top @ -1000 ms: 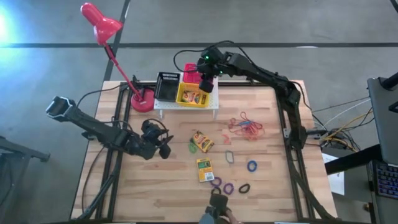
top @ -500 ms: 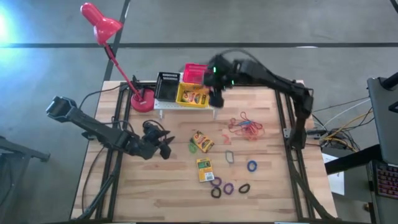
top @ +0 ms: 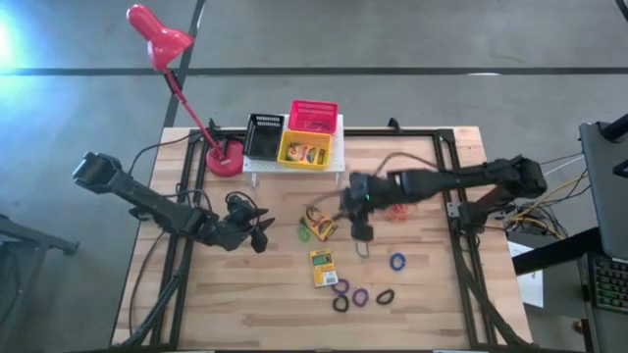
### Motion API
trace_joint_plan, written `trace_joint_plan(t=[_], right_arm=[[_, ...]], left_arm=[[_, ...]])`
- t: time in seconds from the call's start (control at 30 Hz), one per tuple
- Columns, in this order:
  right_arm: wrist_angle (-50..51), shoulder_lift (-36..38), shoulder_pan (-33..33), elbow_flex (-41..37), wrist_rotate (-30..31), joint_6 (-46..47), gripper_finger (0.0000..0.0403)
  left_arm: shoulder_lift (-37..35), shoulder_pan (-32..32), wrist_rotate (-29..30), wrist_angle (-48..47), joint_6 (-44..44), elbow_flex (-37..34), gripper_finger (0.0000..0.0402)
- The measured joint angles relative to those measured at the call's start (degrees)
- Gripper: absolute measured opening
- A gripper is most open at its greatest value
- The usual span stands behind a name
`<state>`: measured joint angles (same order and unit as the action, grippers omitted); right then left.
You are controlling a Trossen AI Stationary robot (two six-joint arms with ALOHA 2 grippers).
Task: Pick & Place Office Desk Supplies
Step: Put the top yellow crayon box into the yellow bin on the shelf
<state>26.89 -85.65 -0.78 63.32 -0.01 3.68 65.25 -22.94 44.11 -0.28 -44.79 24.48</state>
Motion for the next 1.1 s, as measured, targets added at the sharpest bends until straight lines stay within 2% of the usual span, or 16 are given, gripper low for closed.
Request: trace_joint_plan(t=[0.23,0.4,0.57,0.73,0.93,1.1], right_arm=[[-20.5,-0.1,-4.5,-14.3,0.0,5.5,0.0103],[-26.6,-2.7,-5.4,-18.9,-0.3,8.0,0.0130],[-28.9,-7.8,-5.4,-19.6,-0.4,3.1,0.0170],[-29.4,-12.7,-5.5,-18.0,0.0,-5.2,0.0198],[-29.7,-15.4,-6.2,-15.5,6.8,-12.8,0.0194],[-29.7,-18.6,-6.4,-14.1,7.8,-20.2,0.0183]], left_arm=[[3.9,0.1,-5.5,7.2,7.7,1.1,0.0179],[11.2,0.2,-11.8,7.3,11.7,5.2,0.0171],[19.3,3.2,-18.5,7.0,11.2,10.3,0.0156],[23.0,9.7,-24.9,5.2,5.9,14.3,0.0143],[24.2,15.1,-27.3,4.6,3.0,13.7,0.0133],[24.3,15.3,-27.6,4.6,5.2,12.4,0.0129]])
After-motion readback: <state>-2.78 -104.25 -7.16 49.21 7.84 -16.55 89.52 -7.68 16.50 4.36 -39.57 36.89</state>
